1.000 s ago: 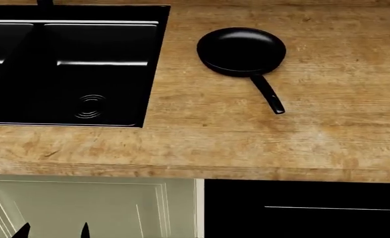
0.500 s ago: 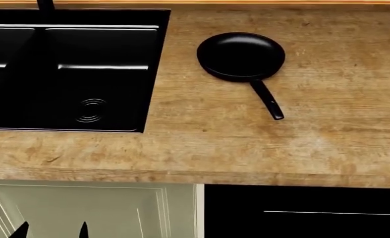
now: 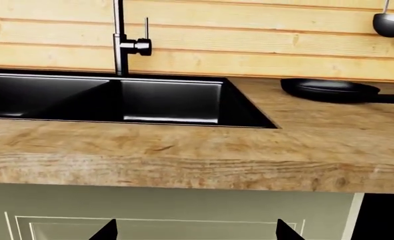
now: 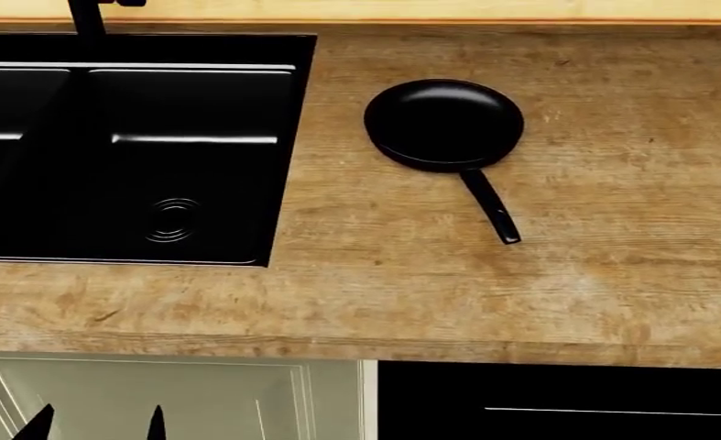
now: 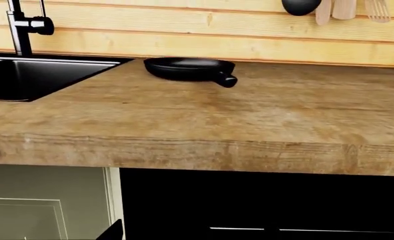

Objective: Pick the pan and sponge and place them into the sink. Then turn on the water.

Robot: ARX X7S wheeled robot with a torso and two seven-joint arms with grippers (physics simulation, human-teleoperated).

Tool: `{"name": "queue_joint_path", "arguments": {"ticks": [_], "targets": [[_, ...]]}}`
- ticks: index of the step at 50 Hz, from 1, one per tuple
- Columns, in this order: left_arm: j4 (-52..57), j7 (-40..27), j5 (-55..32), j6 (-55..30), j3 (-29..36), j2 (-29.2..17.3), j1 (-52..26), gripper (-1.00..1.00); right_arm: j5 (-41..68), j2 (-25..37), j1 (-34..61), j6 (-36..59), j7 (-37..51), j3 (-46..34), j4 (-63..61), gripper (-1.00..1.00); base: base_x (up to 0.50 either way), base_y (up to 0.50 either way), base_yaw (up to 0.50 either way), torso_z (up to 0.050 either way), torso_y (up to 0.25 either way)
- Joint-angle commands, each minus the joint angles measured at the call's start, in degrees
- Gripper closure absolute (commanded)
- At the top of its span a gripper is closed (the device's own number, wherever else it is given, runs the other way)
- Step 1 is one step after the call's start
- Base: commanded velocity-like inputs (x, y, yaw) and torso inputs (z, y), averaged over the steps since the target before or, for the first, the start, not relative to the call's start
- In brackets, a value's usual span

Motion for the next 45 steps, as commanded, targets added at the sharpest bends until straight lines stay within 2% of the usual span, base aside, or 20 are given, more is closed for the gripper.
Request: {"name": "queue_joint_path", "arguments": {"ticks": [1,8,12,24,30,32,34,40,45], "targets": [[0.0,-0.5,0.2,0.2,0.8,-0.5,-0.1,-1.0,0.4,0.4,0.1,0.0,0.5,-0.5,0.1,-1.0,0.0,0.0,0.0,0.05,0.0],[0.2,-0.3,-1.6,0.7,0.2,-0.9,0.4,-1.0,0.6,0.6,0.1,-0.1,0.8,-0.7,0.1,-1.0,0.0,0.0,0.0,0.045,0.0],[-0.5,-1.5,-0.1,-1.4,1.0,-1.2,-0.1,-1.0,0.8,0.7,0.1,-0.1,0.8,-0.9,0.1,-1.0,0.0,0.0,0.0,0.0,0.0],[0.5,-1.4,-2.0,-0.6,1.0,-1.2,0.3,-1.0,1.2,1.0,0.3,-0.6,0.9,-1.5,0.3,-1.0,0.0,0.0,0.0,0.0,0.0],[5.8,-3.3,-3.8,-6.2,0.2,-1.9,0.0,-1.0,0.3,1.8,0.5,0.7,2.1,-1.5,-2.8,-1.0,0.0,0.0,0.0,0.0,0.0],[10.8,-4.4,-5.0,-13.9,0.5,-3.2,-0.9,-1.0,0.9,2.5,1.1,4.2,2.1,-1.4,-6.9,-1.0,0.0,0.0,0.0,0.0,0.0],[15.2,-5.4,-6.4,-17.4,-0.5,-3.9,-1.7,-1.0,2.4,3.1,1.7,7.7,2.0,-0.7,-11.1,-1.0,0.0,0.0,0.0,0.0,0.0],[23.1,-6.0,-9.8,-25.5,-0.1,-5.2,-4.5,-1.0,4.4,6.1,3.4,17.0,2.1,0.9,-20.4,-1.0,0.0,0.0,0.0,0.0,0.0],[24.8,-6.3,-11.3,-31.5,0.0,-6.4,-10.0,-1.0,8.0,9.0,7.4,26.4,1.5,3.1,-27.1,-1.0,0.0,0.0,0.0,0.0,0.0]]}}
